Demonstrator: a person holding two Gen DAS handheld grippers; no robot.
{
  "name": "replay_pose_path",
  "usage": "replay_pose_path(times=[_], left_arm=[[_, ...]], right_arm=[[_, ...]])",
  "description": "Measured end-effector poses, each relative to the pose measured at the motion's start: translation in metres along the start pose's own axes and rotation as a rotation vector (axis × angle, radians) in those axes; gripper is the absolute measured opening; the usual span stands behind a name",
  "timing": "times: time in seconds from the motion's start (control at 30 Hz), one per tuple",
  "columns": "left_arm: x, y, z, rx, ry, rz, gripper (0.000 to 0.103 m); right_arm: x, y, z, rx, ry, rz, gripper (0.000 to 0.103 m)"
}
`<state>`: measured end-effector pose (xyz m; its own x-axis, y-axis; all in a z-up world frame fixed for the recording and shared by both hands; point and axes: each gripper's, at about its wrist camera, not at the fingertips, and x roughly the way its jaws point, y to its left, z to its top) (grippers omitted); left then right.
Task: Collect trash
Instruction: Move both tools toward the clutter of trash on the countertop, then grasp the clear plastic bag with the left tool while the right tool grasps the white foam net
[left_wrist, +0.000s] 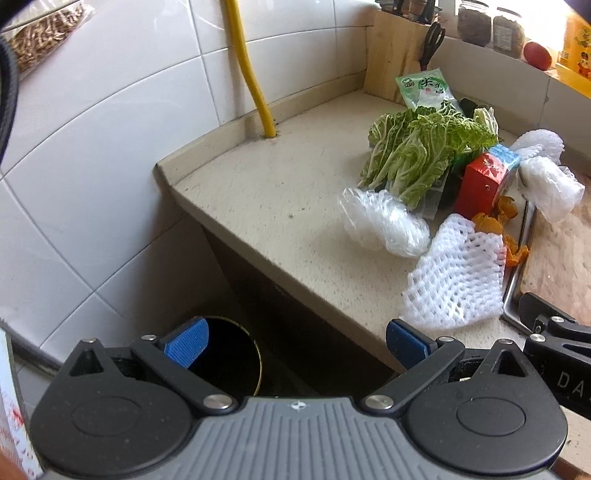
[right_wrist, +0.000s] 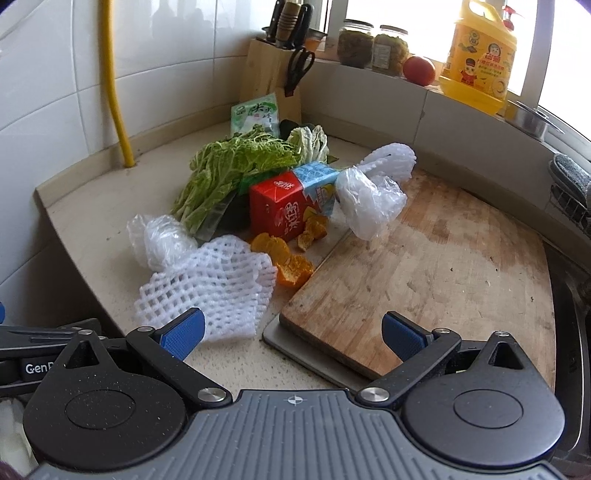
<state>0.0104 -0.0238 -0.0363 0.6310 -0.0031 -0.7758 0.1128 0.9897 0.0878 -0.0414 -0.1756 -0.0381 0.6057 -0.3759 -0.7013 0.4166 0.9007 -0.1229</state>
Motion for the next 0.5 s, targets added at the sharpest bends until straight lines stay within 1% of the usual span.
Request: replay_pose_path(times=[0.23,0.4,0.5], left_arm=[[0.011,0.0,0.007,0.03,0.007,-0.074,0.101],[0.013,-0.004,0.013,0.044,-0.011,-0.13,0.101],[0.011,-0.009,0.018,0.057,-0.037,-0.139,0.101]], right_arm=[[0.005,-0.004,-0.002,0.062,0.005,-0.011,0.103],[0.008,-0.012,0.005,0.061,-0.007,-0.021,0.103],[0.013,-0.02,0.011,0.058,-0.018,-0.01,0.103]])
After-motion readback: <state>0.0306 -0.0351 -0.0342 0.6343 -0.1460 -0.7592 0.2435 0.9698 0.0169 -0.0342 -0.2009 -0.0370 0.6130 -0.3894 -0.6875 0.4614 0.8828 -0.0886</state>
